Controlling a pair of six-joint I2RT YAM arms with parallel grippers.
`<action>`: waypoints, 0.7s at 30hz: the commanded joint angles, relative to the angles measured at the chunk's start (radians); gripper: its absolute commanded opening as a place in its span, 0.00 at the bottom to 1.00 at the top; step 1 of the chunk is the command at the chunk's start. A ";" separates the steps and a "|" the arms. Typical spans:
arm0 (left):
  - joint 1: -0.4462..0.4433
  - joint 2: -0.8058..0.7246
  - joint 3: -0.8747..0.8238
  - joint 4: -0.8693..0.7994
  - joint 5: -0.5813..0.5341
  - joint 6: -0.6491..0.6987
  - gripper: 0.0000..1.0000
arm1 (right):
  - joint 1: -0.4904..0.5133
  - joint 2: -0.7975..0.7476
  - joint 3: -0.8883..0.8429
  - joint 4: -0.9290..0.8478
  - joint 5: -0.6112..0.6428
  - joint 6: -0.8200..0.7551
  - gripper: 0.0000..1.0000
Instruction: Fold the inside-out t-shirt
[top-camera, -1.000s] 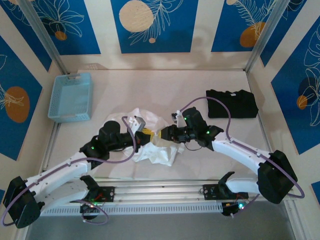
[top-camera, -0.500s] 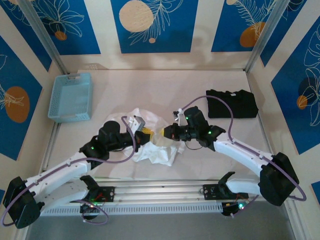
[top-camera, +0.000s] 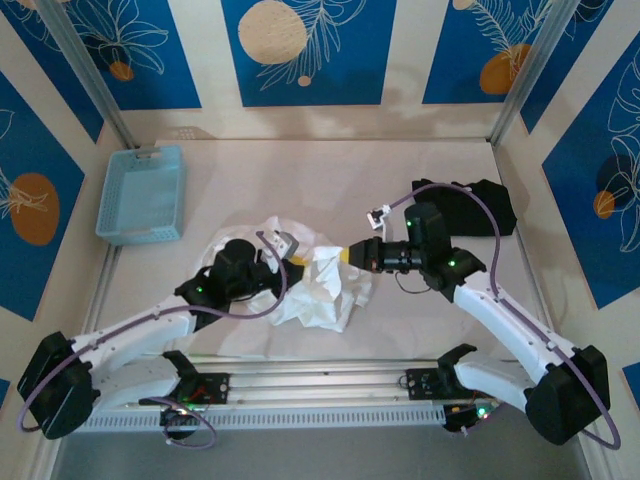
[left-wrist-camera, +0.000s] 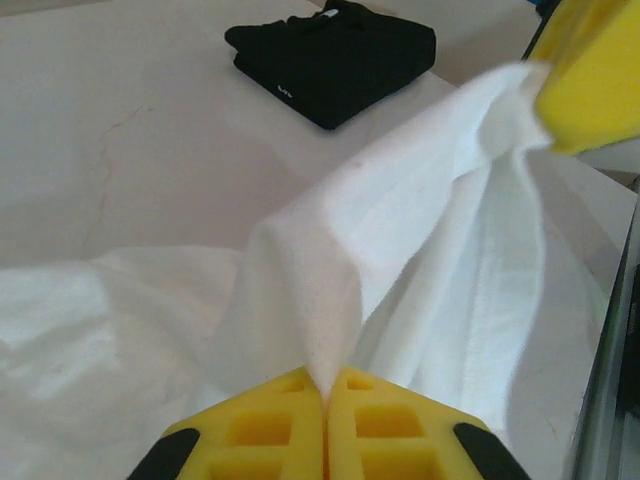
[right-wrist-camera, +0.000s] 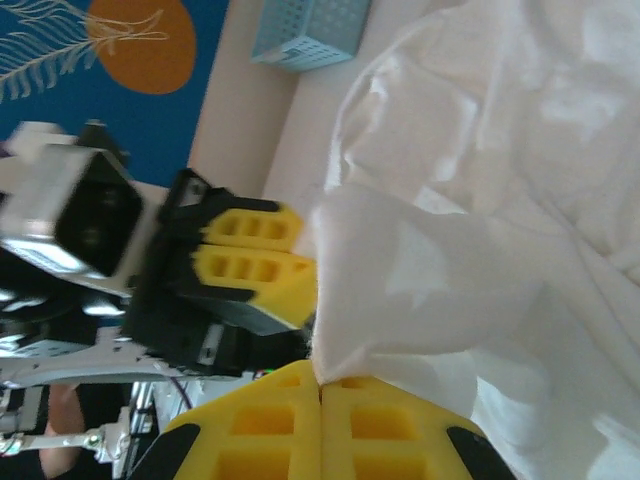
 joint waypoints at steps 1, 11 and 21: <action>-0.003 0.008 0.016 0.080 0.047 0.013 0.12 | -0.043 -0.025 0.041 -0.001 -0.117 0.001 0.00; 0.012 -0.163 0.024 -0.072 -0.138 0.063 0.58 | -0.179 -0.042 0.241 -0.175 -0.081 -0.154 0.00; 0.408 -0.191 0.126 -0.555 -0.208 -0.260 0.76 | -0.387 -0.053 0.416 -0.198 0.081 -0.188 0.00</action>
